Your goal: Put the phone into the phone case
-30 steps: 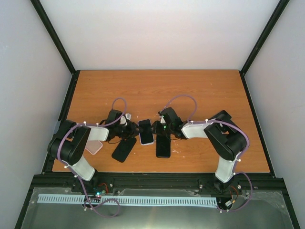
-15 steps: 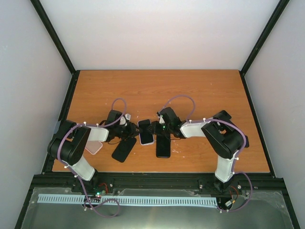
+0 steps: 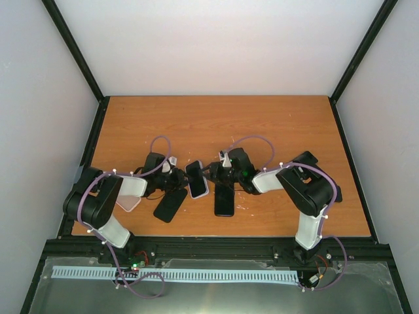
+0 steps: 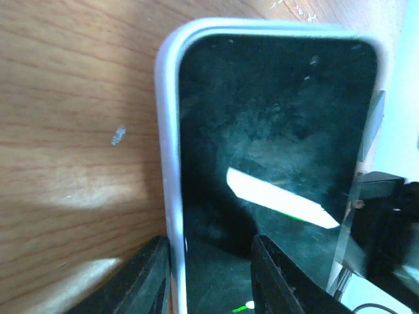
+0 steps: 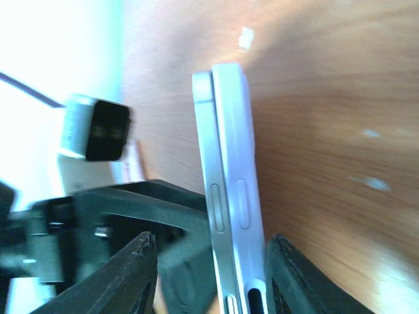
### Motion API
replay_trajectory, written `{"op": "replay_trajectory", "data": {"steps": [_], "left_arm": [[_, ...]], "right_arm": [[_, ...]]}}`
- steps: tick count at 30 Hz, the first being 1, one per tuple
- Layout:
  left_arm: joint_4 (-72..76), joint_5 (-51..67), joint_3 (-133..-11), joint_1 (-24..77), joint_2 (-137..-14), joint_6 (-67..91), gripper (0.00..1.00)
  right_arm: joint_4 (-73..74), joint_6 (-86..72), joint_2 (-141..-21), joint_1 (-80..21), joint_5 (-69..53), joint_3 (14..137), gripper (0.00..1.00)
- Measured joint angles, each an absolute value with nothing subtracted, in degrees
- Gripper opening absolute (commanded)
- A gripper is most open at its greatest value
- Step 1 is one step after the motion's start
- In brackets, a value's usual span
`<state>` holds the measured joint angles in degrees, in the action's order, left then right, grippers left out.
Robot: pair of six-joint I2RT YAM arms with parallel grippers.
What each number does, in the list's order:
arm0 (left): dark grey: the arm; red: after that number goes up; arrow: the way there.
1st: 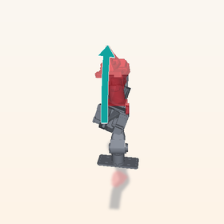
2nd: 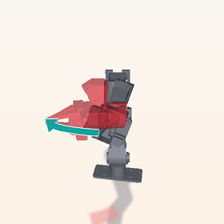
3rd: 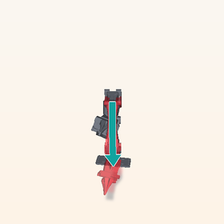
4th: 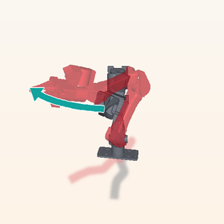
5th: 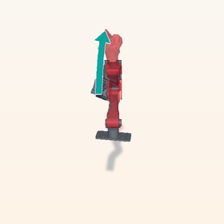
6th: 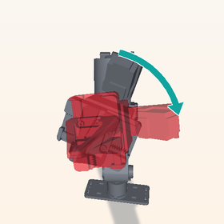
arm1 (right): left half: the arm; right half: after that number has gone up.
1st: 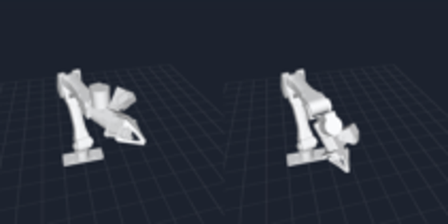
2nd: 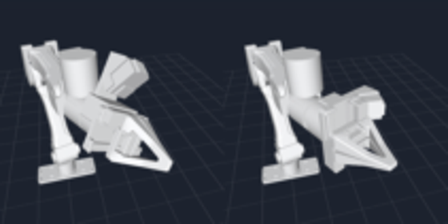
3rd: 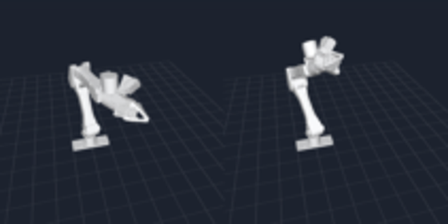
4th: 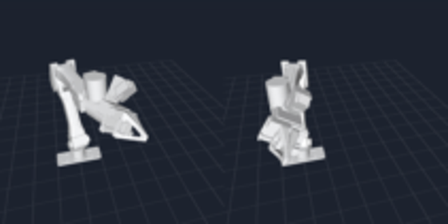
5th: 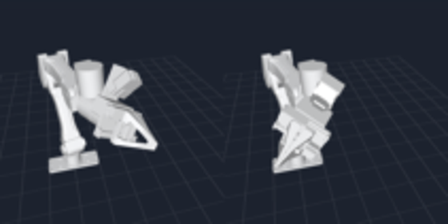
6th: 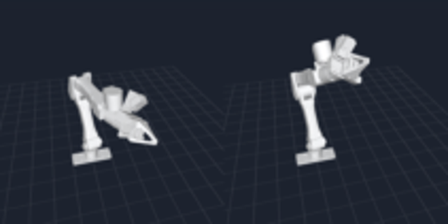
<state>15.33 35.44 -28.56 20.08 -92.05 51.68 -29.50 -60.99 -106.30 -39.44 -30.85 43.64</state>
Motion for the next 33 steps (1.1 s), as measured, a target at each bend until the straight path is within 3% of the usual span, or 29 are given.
{"op": "replay_trajectory", "data": {"steps": [11, 24, 27, 31, 33], "left_arm": [[15.49, 35.73, -28.18, 19.99, -91.53, 51.99, 0.36], [14.98, 35.38, -28.18, 20.36, -91.26, 51.92, 0.41], [14.55, 35.22, -28.25, 20.43, -91.0, 51.88, 0.41], [14.5, 35.18, -28.27, 20.43, -90.98, 51.9, 0.41], [14.46, 35.18, -28.32, 20.47, -90.98, 51.88, 0.41]], "right_arm": [[-36.93, -63.83, -107.81, -39.35, -33.54, 43.55, 0.44], [-29.26, -56.66, -107.9, -39.88, -34.06, 45.06, 0.03], [-28.62, -56.34, -107.9, -39.9, -33.87, 45.1, 0.03], [-28.21, -56.29, -107.87, -39.9, -33.8, 45.19, 0.27], [-27.77, -55.99, -107.81, -40.05, -33.91, 45.34, 0.27]]}}
